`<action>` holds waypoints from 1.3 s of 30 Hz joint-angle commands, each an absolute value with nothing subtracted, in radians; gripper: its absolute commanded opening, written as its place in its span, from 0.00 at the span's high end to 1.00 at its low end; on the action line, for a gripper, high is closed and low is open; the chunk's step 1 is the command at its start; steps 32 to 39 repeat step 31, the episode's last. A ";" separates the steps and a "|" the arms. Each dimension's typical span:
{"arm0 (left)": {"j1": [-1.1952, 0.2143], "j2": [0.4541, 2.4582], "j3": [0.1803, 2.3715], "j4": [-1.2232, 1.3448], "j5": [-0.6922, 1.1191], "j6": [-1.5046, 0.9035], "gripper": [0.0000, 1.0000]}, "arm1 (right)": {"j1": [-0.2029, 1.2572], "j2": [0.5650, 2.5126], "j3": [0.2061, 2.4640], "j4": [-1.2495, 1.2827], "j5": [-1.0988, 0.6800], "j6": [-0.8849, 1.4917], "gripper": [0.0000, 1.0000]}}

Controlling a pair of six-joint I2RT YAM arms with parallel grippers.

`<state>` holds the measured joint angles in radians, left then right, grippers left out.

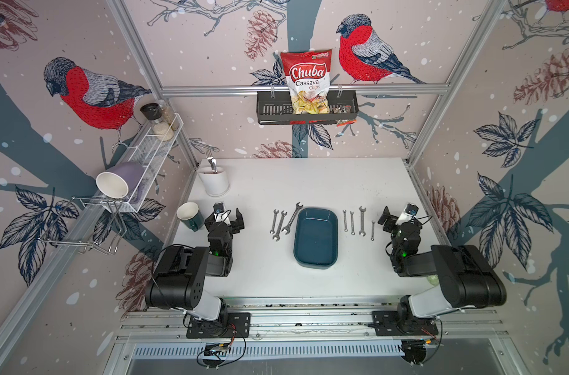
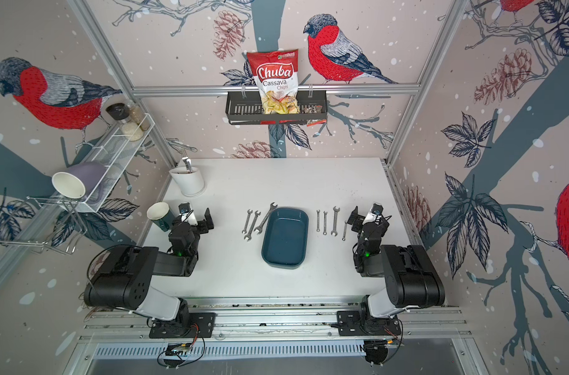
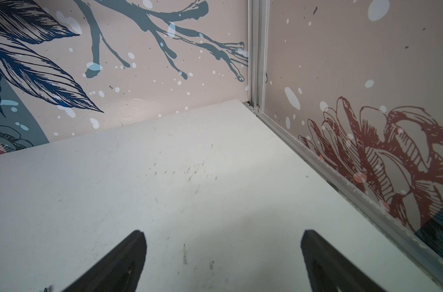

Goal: Take out the wrench from the storage box
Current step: Reset both arms

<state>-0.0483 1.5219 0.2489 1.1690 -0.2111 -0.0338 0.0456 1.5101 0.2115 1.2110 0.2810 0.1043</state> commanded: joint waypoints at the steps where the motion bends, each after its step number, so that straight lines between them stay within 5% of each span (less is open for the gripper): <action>1: -0.045 1.522 0.251 1.207 -0.211 -0.028 0.04 | 0.046 1.507 0.216 1.245 0.279 0.095 0.00; 39: -0.044 1.523 0.254 1.201 -0.204 -0.028 0.04 | 0.045 1.507 0.216 1.246 0.279 0.095 0.00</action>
